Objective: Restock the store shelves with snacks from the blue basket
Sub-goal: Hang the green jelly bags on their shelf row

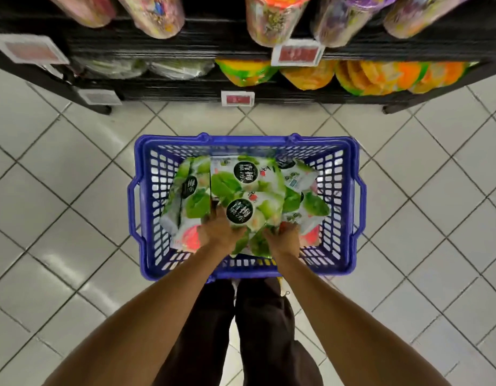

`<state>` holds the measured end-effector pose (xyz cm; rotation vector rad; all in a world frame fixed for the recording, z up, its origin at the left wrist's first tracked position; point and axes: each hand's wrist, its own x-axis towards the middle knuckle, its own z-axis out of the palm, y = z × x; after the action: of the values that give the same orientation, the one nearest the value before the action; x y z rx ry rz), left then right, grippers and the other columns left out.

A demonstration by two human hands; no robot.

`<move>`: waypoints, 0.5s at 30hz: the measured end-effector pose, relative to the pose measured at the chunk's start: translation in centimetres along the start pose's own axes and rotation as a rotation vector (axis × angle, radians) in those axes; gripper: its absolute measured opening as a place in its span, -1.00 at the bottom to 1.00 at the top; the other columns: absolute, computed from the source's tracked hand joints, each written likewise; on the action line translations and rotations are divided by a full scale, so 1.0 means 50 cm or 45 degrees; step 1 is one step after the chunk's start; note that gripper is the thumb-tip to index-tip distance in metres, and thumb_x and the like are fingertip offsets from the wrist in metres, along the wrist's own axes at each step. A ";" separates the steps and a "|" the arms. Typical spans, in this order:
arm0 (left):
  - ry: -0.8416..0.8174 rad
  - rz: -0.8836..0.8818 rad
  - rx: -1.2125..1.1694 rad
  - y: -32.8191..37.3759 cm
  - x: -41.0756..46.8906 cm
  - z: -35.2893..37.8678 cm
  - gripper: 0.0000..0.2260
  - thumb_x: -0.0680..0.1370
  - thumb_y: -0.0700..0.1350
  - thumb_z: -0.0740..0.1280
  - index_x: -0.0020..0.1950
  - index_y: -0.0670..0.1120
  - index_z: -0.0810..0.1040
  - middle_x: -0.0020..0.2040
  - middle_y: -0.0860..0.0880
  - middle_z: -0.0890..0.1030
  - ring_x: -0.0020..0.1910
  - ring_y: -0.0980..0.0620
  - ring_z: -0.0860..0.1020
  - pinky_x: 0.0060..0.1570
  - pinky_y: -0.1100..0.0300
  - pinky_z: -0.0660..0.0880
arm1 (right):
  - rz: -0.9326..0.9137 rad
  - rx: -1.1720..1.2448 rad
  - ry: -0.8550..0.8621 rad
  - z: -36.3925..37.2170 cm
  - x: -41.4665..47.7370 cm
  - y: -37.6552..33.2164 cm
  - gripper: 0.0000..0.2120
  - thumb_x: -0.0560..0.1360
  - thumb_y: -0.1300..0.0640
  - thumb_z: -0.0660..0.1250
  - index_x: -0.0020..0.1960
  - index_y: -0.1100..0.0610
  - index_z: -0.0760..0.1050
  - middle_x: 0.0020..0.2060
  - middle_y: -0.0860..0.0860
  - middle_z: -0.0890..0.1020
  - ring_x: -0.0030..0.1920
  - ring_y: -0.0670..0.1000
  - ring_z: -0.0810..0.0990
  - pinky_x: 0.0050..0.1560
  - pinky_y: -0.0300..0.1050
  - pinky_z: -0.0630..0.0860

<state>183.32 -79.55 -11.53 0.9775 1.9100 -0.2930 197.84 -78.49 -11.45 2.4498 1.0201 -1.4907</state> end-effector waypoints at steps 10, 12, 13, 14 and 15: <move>-0.231 -0.177 -0.454 -0.015 -0.001 0.004 -0.32 0.35 0.13 0.57 0.34 -0.15 0.43 0.34 -0.16 0.46 0.35 -0.15 0.43 0.33 -0.01 0.42 | -0.014 -0.049 -0.176 -0.057 0.009 0.012 -0.65 0.40 0.15 0.48 0.16 0.18 0.59 0.00 0.15 0.69 0.05 0.18 0.65 0.05 0.04 0.59; -0.232 -0.194 -0.755 -0.011 -0.018 0.015 -0.45 0.39 0.00 0.57 0.28 -0.15 0.47 0.26 -0.16 0.53 0.24 -0.08 0.50 0.26 0.07 0.46 | -0.046 -0.021 -0.160 -0.062 -0.001 0.013 -0.67 0.41 0.10 0.47 0.16 0.13 0.57 -0.01 0.11 0.69 0.02 0.16 0.65 0.05 0.03 0.59; -0.220 -0.178 -0.880 -0.006 -0.029 0.023 -0.45 0.40 -0.08 0.56 0.30 -0.17 0.45 0.25 -0.16 0.54 0.16 -0.04 0.52 0.17 0.12 0.47 | -0.061 0.010 -0.174 -0.064 -0.006 0.013 -0.68 0.42 0.09 0.46 0.16 0.11 0.56 -0.02 0.08 0.69 0.02 0.15 0.64 0.07 0.04 0.58; -0.204 -0.166 -0.997 -0.001 -0.039 0.032 -0.44 0.41 -0.15 0.56 0.33 -0.19 0.42 0.23 -0.17 0.54 0.10 -0.03 0.53 0.11 0.14 0.50 | -0.071 0.063 -0.197 -0.064 -0.010 0.013 -0.69 0.44 0.09 0.45 0.16 0.09 0.55 -0.03 0.06 0.68 0.02 0.14 0.64 0.10 0.06 0.58; -0.195 -0.161 -1.073 0.003 -0.049 0.040 -0.44 0.41 -0.21 0.55 0.33 -0.18 0.39 0.19 -0.17 0.54 0.05 -0.02 0.54 0.07 0.16 0.53 | -0.071 0.121 -0.219 -0.064 -0.013 0.014 -0.75 0.45 0.11 0.43 0.12 0.07 0.54 -0.06 0.03 0.67 0.02 0.14 0.64 0.11 0.06 0.57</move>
<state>185.30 -81.80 -10.53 0.2595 1.7016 0.3455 200.47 -78.04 -9.41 2.3202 1.0143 -1.7712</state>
